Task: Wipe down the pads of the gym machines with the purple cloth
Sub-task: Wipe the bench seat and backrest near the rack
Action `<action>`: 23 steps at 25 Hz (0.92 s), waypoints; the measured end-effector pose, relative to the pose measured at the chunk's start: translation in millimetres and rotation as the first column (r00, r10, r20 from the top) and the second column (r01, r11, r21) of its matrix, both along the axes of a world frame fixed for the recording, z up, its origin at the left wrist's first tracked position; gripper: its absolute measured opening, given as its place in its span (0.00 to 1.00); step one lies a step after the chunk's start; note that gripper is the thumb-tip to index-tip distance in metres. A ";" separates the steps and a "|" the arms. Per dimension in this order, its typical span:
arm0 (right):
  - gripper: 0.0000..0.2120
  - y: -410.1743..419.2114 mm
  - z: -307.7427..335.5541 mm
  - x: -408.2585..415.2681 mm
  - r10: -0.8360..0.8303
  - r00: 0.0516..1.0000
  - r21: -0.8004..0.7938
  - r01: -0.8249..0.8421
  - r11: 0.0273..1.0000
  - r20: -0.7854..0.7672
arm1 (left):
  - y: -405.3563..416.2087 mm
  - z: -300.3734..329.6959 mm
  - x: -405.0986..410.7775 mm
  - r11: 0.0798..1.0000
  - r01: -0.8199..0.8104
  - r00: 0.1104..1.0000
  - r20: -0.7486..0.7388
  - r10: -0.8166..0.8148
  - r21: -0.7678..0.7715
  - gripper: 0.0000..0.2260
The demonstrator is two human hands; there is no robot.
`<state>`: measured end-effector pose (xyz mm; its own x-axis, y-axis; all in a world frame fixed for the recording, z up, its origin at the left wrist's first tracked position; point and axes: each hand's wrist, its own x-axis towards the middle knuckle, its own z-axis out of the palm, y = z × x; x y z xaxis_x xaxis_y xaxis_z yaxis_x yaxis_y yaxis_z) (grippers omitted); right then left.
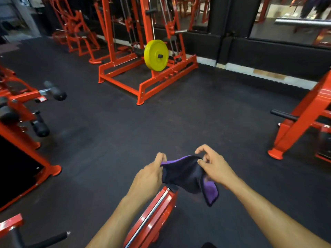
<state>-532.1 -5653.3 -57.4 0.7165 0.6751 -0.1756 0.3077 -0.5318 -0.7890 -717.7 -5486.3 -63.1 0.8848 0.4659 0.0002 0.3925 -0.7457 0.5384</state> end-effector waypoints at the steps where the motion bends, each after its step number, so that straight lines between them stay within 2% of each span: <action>1: 0.13 0.8 5.1 -6.5 -0.014 0.999 0.044 0.016 0.999 -0.036 | -4.6 -8.7 -4.8 1.000 0.008 1.000 0.018 -0.007 -0.026 0.08; 3: 0.13 3.5 8.0 -21.3 -0.037 0.994 0.093 0.047 0.995 -0.101 | -12.5 -25.7 -10.2 0.998 0.025 0.999 0.027 -0.023 -0.061 0.09; 6: 0.18 6.7 -0.2 -43.7 -0.043 0.980 0.119 0.067 0.991 -0.194 | -31.3 -45.3 -11.1 0.980 0.058 0.997 0.065 -0.046 -0.193 0.17; 9: 0.18 2.8 -6.5 -63.7 -0.105 0.953 0.143 0.151 0.978 -0.286 | -51.4 -49.6 -19.0 0.970 0.009 0.997 0.071 0.008 -0.245 0.13; 13: 0.20 -14.5 -11.8 -71.7 -0.115 0.967 0.095 0.140 0.986 -0.228 | -58.4 -62.3 -34.6 0.979 0.019 1.000 0.002 -0.019 -0.201 0.22; 15: 0.22 -27.1 -14.6 -69.3 -0.110 0.971 0.047 0.122 0.991 -0.212 | -59.3 -68.1 -39.5 0.996 0.022 0.999 -0.027 -0.024 -0.085 0.14; 17: 0.23 -35.8 -15.4 -72.1 -0.114 0.971 0.027 0.123 0.992 -0.208 | -57.7 -73.9 -44.5 0.997 -0.014 1.000 0.022 0.015 -0.079 0.07; 19: 0.19 -38.0 -13.7 -81.8 -0.134 0.965 0.072 0.154 0.985 -0.227 | -57.0 -74.6 -49.8 0.987 0.004 0.998 0.068 0.008 -0.160 0.11; 21: 0.11 -36.1 -12.0 -92.9 -0.154 0.980 0.078 0.165 0.983 -0.129 | -65.1 -70.8 -47.7 0.979 0.033 0.999 0.030 -0.028 -0.199 0.23; 23: 0.03 -34.8 -8.8 -97.9 -0.080 0.986 -0.044 0.087 0.995 0.148 | -78.2 -67.0 -43.9 0.982 -0.001 0.999 -0.048 -0.008 -0.190 0.27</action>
<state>-629.9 -5688.1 -66.2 0.7902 0.6050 -0.0974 0.3702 -0.5981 -0.7108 -761.6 -5564.5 -130.1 0.8835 0.4500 -0.1303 0.4187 -0.6335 0.6506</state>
